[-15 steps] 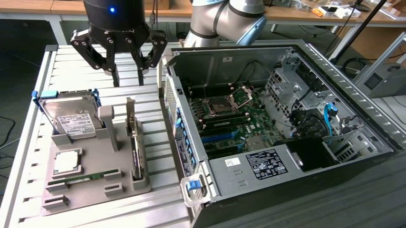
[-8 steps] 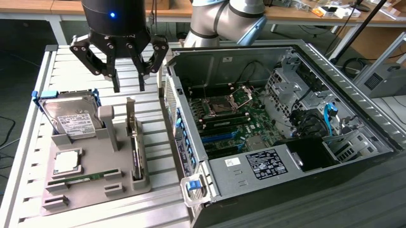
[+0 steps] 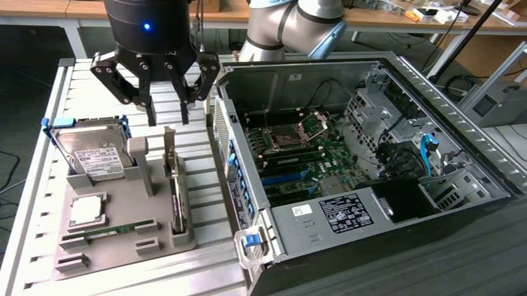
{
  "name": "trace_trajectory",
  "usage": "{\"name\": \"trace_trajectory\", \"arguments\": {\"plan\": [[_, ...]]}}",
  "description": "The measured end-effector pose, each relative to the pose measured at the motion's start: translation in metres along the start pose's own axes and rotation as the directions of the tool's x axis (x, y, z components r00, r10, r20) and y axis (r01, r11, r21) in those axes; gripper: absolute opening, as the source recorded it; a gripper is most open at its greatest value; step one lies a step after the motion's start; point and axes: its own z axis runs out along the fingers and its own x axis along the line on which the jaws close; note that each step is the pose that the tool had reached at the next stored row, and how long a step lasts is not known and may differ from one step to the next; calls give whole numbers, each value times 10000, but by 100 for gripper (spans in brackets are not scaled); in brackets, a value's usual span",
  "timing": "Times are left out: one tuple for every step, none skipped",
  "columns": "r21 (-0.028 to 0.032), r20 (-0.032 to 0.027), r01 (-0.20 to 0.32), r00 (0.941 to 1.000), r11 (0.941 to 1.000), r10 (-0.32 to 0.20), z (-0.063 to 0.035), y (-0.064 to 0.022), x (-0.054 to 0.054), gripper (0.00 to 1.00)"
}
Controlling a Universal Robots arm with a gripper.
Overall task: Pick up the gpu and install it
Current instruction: 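Pick up the gpu and move the gpu toward the slot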
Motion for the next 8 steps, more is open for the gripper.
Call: {"name": "trace_trajectory", "arguments": {"plan": [[4,0,-1,10000,10000,1,5,-11,0,48],[7,0,0,10000,10000,0,11,-25,-1,48],[10,1,0,10000,10000,0,17,-37,-2,48],[16,1,0,10000,10000,0,22,-51,-3,48],[21,1,0,10000,10000,0,25,-62,-4,48],[29,1,1,10000,10000,-1,29,-75,-4,48],[36,2,1,10000,10000,-1,32,-84,-5,48],[46,4,1,10000,10000,-1,42,-95,-6,48]]}}
